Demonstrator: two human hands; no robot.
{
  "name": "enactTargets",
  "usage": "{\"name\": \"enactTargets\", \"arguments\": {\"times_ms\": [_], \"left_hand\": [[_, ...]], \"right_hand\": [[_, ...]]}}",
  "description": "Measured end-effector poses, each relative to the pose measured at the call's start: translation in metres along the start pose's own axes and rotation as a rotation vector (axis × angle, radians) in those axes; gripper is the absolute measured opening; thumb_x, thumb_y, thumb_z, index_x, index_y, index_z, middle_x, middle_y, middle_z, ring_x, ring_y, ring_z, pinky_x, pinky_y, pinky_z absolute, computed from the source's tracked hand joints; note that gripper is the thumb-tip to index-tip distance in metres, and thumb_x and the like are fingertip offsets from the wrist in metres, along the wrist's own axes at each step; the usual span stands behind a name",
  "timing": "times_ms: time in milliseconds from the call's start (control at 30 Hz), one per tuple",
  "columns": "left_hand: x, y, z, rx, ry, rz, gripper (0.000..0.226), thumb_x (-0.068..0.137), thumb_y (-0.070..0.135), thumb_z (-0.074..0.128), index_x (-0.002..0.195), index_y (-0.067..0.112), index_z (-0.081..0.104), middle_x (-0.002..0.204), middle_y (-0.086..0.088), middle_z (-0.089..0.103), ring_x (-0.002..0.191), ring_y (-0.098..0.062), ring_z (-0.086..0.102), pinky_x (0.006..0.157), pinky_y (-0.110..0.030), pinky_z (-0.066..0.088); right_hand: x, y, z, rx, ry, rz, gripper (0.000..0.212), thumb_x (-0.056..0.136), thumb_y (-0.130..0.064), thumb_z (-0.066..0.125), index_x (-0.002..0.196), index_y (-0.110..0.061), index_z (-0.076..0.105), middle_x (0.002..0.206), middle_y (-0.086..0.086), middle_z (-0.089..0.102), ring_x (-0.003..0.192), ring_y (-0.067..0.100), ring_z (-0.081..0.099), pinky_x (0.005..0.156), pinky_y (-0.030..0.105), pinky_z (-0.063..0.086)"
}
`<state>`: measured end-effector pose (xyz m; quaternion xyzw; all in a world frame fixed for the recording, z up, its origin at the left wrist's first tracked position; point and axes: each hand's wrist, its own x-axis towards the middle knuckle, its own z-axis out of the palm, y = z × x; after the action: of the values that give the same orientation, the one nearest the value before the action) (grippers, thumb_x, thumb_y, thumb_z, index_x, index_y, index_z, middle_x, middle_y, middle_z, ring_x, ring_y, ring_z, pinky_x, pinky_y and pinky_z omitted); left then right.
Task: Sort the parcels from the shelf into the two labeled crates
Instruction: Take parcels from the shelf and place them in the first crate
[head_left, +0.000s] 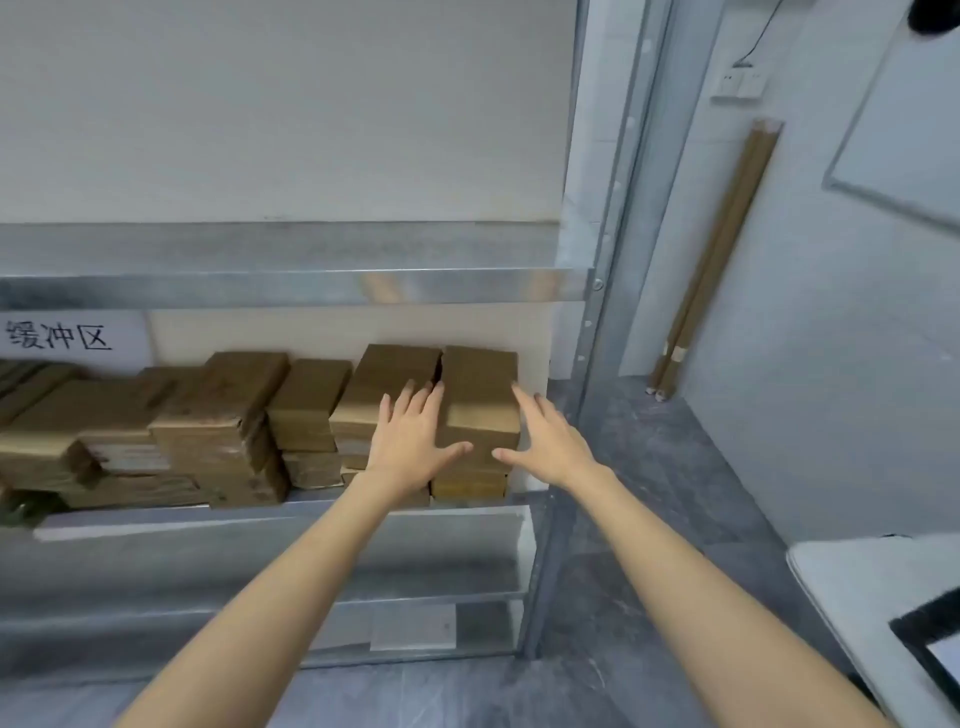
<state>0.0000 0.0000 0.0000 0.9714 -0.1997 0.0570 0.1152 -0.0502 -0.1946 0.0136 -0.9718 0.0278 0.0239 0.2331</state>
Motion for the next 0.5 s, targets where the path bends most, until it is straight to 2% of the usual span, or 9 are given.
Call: {"name": "enactTargets", "arguments": {"times_ms": [233,500], "left_hand": [[0.021,0.003,0.015,0.033,-0.029,-0.055,0.103,0.081,0.073,0.051,0.155,0.017,0.009,0.161,-0.004,0.021,0.15,-0.022,0.003,0.121,-0.048,0.002],[0.025,0.008,0.023,0.05,-0.016,-0.092,0.101,0.081,0.07,0.054,0.155,0.013,0.013,0.158,-0.004,0.028,0.15,-0.021,0.004,0.121,-0.045,0.0]], "right_hand": [[0.04,0.021,0.006,0.033,-0.097,-0.035,0.111,0.081,-0.057,0.071,0.155,-0.036,-0.009,0.162,0.012,0.019,0.145,0.033,0.028,0.11,0.052,0.038],[0.055,0.03,0.012,0.121,-0.161,-0.073,0.114,0.077,-0.054,0.076,0.157,-0.032,-0.002,0.158,0.013,0.028,0.141,0.033,0.035,0.111,0.046,0.038]]}}
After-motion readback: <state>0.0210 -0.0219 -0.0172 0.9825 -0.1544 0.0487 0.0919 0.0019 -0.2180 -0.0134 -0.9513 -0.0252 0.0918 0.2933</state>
